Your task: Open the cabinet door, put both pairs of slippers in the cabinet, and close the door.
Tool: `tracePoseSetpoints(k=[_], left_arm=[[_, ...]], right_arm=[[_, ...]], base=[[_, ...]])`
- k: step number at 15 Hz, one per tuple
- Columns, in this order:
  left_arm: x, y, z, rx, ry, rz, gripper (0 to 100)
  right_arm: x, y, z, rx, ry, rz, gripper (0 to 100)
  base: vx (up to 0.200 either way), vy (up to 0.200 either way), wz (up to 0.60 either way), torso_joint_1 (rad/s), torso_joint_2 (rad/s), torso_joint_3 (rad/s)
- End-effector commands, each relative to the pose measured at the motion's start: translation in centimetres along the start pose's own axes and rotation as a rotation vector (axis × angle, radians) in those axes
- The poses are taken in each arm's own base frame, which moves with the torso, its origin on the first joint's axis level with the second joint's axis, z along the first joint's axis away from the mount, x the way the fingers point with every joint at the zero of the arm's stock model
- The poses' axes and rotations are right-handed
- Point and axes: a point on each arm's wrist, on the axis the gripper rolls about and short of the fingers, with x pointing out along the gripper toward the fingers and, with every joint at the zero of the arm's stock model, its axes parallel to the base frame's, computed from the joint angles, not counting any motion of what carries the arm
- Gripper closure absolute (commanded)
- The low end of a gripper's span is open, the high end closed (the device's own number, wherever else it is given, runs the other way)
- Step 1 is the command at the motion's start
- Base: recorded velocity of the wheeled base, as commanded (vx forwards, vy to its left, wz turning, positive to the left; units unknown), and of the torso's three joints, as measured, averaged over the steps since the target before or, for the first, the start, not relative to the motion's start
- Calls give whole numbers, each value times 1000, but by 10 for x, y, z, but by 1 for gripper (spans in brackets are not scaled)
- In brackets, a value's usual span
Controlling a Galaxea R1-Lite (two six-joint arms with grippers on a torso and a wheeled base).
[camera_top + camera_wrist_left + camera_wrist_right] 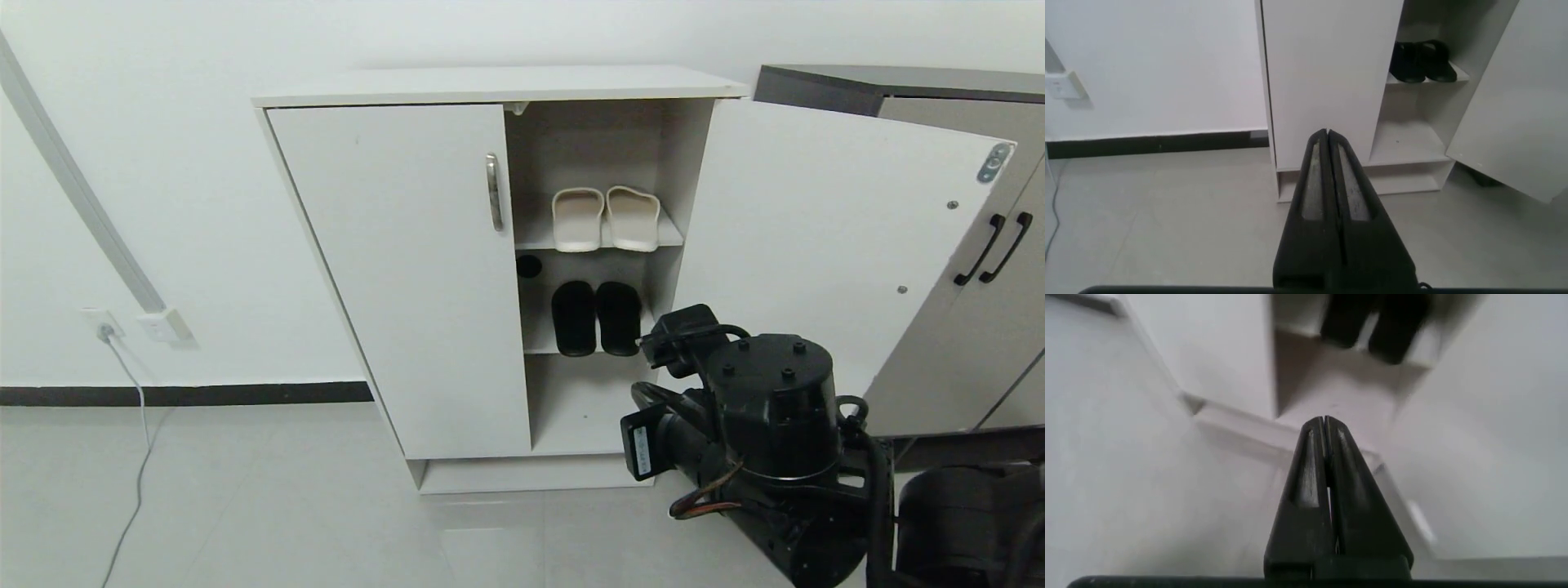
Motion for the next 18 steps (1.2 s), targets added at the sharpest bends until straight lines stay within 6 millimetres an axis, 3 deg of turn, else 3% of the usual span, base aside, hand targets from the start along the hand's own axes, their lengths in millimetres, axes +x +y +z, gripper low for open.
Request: tracePoseSetpoints(k=[1,8,18], left_arm=[[0,0,0,-1,-2,1,100],[0,0,0,-1,-2,1,100],[0,0,0,1,-1,1,100]], right_arm=[[-1,0,1,2,-4,2,100],[0,1,-1,0,-1,0,100],[0,0,0,1,-2,-1,100]], base=[[0,0,0,41,-447,-398],[0,0,0,85,-491,-360],[0,0,0,161,-485,-325]])
